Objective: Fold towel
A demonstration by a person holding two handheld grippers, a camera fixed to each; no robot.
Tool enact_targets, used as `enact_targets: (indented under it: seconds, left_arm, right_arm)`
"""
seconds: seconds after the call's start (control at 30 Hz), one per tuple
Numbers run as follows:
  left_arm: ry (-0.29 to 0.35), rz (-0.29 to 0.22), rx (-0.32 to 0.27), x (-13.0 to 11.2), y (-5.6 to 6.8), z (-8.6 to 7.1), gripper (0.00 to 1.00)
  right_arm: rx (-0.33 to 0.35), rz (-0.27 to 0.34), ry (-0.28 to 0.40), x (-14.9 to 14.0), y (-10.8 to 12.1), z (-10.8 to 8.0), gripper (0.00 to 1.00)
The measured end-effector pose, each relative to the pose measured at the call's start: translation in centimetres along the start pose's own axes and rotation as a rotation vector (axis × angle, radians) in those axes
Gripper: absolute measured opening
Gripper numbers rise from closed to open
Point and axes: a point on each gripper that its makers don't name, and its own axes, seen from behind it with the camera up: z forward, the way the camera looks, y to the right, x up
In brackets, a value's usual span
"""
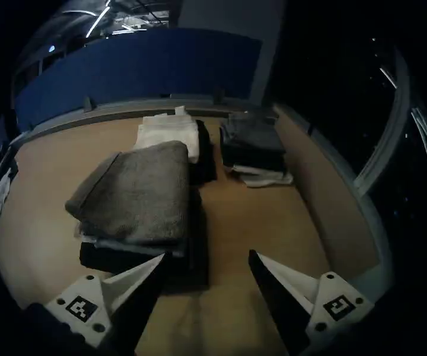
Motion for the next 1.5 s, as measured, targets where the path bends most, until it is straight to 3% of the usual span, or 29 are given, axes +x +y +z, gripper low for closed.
enact_targets:
  seconds: [0.3,0.8,1.1,1.5]
  left_arm:
    - [0.004,-0.005,0.000,0.1,-0.1,-0.1,0.94]
    - [0.008,-0.020,0.023,-0.3,-1.2,-0.6,0.94]
    - [0.006,-0.022,0.030,-0.3,-1.7,-0.5,0.94]
    - [0.004,-0.015,0.028,-0.3,-1.7,-0.4,0.94]
  right_arm:
    - [0.025,-0.028,0.064,3.2,-1.4,-1.3,1.00]
    - [0.139,-0.071,0.121,7.5,-9.0,-0.3,1.00]
    - [0.144,-0.074,0.104,6.6,-9.8,0.3,1.00]
    - [0.154,-0.095,0.042,2.2,-11.0,2.1,1.00]
